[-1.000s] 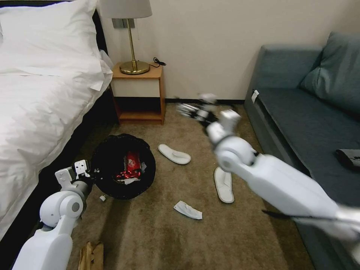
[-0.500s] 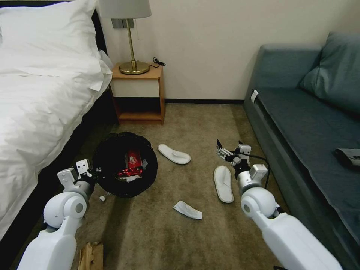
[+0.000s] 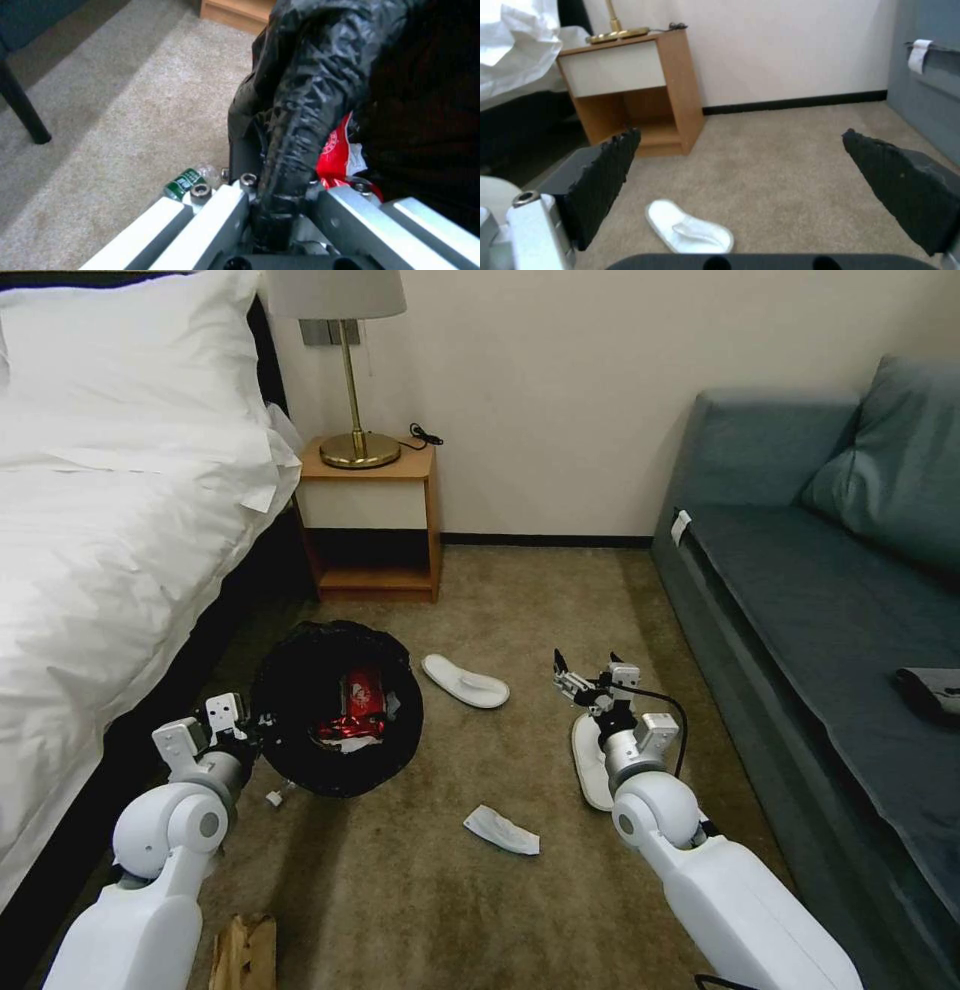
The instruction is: Pick up the trash bin, then pick up the garbage on the floor and place it into the trash bin.
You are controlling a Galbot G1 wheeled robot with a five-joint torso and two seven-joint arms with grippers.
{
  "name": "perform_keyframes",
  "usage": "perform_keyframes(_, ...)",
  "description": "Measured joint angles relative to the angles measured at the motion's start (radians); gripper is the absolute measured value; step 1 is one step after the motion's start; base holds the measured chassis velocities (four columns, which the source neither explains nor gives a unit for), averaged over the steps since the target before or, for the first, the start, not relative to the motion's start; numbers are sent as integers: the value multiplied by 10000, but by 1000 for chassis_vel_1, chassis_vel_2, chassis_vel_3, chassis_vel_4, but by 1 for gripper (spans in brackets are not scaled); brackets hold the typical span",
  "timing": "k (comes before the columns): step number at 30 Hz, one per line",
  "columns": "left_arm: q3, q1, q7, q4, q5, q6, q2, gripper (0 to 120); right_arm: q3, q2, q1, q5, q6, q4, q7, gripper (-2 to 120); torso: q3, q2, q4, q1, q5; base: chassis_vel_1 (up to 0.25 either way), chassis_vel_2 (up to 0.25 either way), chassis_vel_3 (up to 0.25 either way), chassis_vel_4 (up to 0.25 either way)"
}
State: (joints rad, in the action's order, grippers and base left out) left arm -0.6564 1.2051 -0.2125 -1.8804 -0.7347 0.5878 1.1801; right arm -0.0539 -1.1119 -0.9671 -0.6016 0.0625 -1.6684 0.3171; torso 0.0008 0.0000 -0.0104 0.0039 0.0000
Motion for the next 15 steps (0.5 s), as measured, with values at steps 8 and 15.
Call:
perform_keyframes(8,68,38,219,-80,158,-131,-30,0,96,392,-128,-15,-63,-336,53,100,-1,0,3,0,0,34,40,39,36)
perform_keyframes(15,28,134,334,-294,157,-157,-41,0,93,655,-184,-71,-139,-599,87,100,-1,0,1,0,1,43,46,43,37)
